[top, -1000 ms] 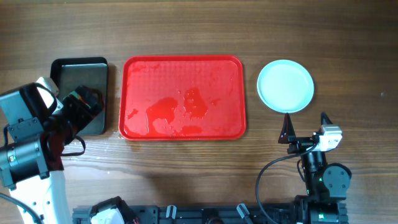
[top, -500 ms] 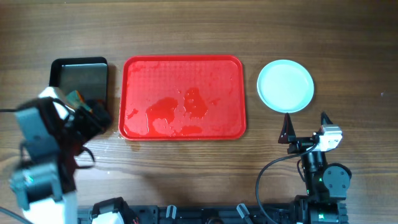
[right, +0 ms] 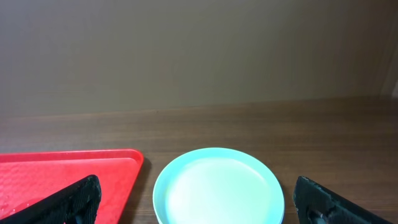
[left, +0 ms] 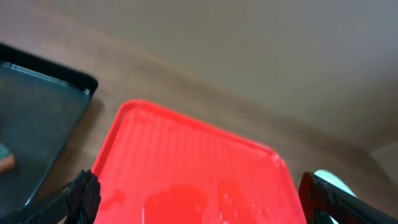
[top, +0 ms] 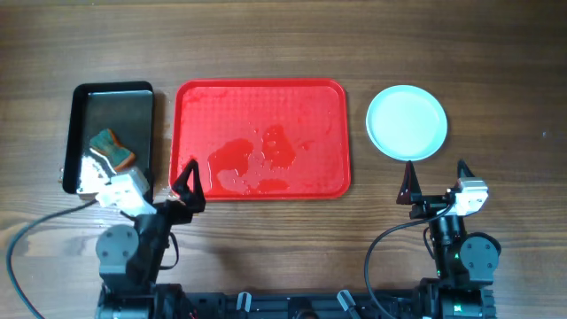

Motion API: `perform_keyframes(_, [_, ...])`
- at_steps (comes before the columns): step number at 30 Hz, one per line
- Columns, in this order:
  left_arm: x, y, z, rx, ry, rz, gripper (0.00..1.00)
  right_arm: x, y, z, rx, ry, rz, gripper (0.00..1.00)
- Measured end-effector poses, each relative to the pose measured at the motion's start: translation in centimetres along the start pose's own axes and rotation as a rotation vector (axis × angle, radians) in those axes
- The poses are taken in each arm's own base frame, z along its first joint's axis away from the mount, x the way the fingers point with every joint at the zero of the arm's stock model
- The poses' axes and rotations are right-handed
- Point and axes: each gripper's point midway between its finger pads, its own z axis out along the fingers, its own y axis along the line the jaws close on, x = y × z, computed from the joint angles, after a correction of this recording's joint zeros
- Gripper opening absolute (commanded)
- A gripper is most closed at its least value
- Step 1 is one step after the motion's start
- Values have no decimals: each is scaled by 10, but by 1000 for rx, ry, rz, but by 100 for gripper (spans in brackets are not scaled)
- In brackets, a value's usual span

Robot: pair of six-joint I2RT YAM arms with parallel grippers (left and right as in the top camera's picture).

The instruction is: Clean dirty plates on tray and stack at the side

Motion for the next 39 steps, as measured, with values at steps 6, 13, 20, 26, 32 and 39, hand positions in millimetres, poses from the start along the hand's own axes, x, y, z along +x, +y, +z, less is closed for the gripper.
perform_keyframes(6, [-3,-2,2,70,-129,17,100,0,0,0,0,0,0,100])
perform_keyframes(13, [10,-2,7,144,-200,66,100,0,0,0,0,0,0,100])
perform_keyframes(20, [20,6,10,116,-179,124,100,0,0,0,0,0,0,100])
perform_keyframes(26, [31,22,13,31,-141,228,100,0,0,0,0,0,0,99])
perform_keyframes(32, [30,23,13,16,-145,381,100,0,0,0,0,0,0,100])
perform_keyframes(39, [28,30,13,-41,-152,522,100,0,0,0,0,0,0,100])
